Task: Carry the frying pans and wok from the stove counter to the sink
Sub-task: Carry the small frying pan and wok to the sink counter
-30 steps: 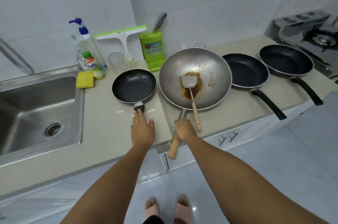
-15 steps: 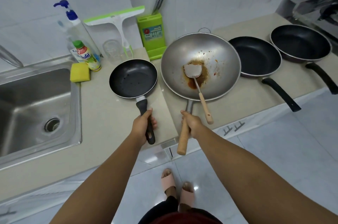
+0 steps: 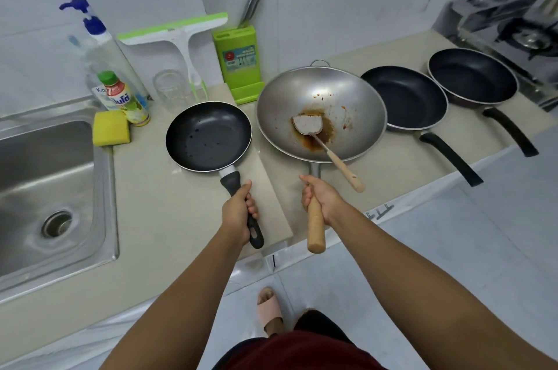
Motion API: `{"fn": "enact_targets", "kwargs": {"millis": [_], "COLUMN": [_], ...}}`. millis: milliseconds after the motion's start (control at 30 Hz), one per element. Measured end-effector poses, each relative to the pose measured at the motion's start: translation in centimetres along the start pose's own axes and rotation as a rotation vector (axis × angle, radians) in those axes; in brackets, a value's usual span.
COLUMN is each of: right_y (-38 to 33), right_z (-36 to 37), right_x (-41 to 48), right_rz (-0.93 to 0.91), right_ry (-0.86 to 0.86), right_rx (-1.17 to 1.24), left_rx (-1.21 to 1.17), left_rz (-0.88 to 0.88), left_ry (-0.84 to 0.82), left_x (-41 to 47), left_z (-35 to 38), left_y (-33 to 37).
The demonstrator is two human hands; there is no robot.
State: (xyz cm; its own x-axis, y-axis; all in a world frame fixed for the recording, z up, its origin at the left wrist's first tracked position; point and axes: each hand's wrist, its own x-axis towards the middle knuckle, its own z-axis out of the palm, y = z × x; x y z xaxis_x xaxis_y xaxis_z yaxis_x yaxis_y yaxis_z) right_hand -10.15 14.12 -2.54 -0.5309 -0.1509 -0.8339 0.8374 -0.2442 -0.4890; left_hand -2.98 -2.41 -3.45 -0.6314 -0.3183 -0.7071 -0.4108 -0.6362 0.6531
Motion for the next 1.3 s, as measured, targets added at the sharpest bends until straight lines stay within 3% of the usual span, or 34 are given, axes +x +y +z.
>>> {"fn": "enact_targets", "kwargs": {"millis": [333,567,833,1300], "right_y": [-0.7,-1.8,0.0,12.4], "right_z": [-0.7,-1.7,-1.5,7.2], "right_x": [-3.4,-8.5,-13.6,-19.0], "right_rz": [-0.116,-0.184,-0.227,-0.089], "right_ry": [0.056,-0.131,-0.300,-0.677], "right_rx": [-0.157,-0.230,-0.481,-0.830], "left_rx": [-0.083,-0.155,-0.313,-0.603], "left_rz": [0.140,0.263,0.385,0.536], "left_ry": [0.068,0.149,0.285,0.676], "left_x": [-2.0,-7.4,-14.5,-26.6], "left_z": [1.1,0.6,-1.4,-15.5], "left_y": [1.6,0.6,-2.8,-7.2]}}
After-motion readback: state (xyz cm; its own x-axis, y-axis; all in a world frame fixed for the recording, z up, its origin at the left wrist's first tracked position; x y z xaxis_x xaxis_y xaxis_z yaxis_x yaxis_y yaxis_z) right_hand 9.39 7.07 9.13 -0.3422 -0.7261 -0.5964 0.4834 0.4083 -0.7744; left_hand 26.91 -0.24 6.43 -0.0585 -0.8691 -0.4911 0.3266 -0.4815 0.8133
